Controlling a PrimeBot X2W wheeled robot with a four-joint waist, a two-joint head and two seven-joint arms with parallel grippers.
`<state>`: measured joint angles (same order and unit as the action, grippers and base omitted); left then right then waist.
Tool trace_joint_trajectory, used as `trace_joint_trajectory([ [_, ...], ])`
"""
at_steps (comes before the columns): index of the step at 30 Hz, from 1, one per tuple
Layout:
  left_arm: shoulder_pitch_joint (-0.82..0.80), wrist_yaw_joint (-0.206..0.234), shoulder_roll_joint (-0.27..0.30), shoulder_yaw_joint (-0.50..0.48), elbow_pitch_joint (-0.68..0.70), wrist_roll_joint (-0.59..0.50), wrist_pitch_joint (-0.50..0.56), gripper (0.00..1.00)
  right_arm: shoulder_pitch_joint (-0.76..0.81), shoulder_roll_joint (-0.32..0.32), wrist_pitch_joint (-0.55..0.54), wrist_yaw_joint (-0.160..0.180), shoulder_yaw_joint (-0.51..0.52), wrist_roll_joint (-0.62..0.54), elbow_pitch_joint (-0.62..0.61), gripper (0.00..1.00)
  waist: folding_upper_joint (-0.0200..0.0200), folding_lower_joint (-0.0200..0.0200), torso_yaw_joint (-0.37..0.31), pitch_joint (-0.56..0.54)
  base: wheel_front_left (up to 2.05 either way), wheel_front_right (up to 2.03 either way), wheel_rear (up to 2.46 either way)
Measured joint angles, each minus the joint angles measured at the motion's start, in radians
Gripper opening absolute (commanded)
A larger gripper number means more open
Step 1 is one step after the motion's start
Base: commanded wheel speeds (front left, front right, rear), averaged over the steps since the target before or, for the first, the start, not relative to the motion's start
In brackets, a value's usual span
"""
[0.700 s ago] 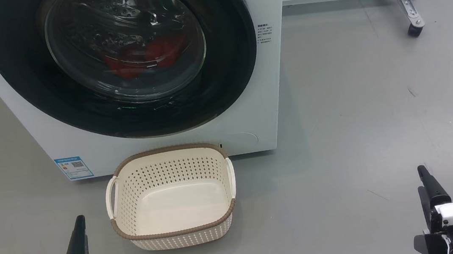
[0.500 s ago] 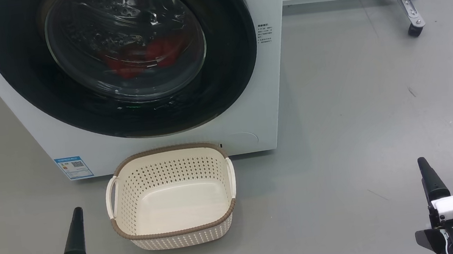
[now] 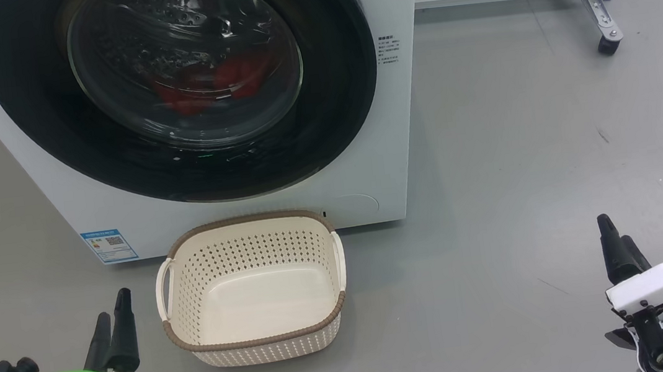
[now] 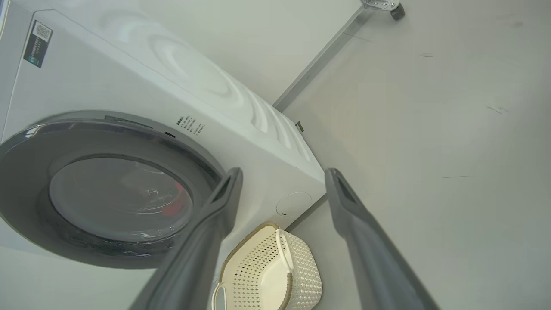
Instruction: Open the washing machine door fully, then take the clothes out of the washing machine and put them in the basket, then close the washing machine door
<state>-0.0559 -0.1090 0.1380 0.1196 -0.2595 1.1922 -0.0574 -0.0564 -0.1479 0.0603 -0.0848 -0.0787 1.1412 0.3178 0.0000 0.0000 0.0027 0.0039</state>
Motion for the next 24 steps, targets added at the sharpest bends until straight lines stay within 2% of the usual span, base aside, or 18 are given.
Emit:
trace_joint_trajectory([
  [12,-0.012,0.044,0.035,0.087,0.009,-0.238,-0.041,1.00,-0.018,-0.011,0.042,0.037,-0.067,-0.211,-0.010,1.00,0.0000,0.0000,0.000,-0.005,0.00,0.00,0.00],
  [15,-0.020,0.054,0.037,0.106,0.011,-0.287,-0.050,1.00,-0.019,-0.012,0.050,0.052,-0.085,-0.254,-0.010,1.00,0.0000,0.0000,0.000,-0.006,0.00,0.00,0.00],
  [24,-0.035,0.079,0.038,0.144,0.019,-0.405,-0.079,1.00,-0.024,-0.016,0.078,0.072,-0.126,-0.379,-0.008,1.00,0.0000,0.0000,0.001,-0.007,0.00,0.00,0.00],
])
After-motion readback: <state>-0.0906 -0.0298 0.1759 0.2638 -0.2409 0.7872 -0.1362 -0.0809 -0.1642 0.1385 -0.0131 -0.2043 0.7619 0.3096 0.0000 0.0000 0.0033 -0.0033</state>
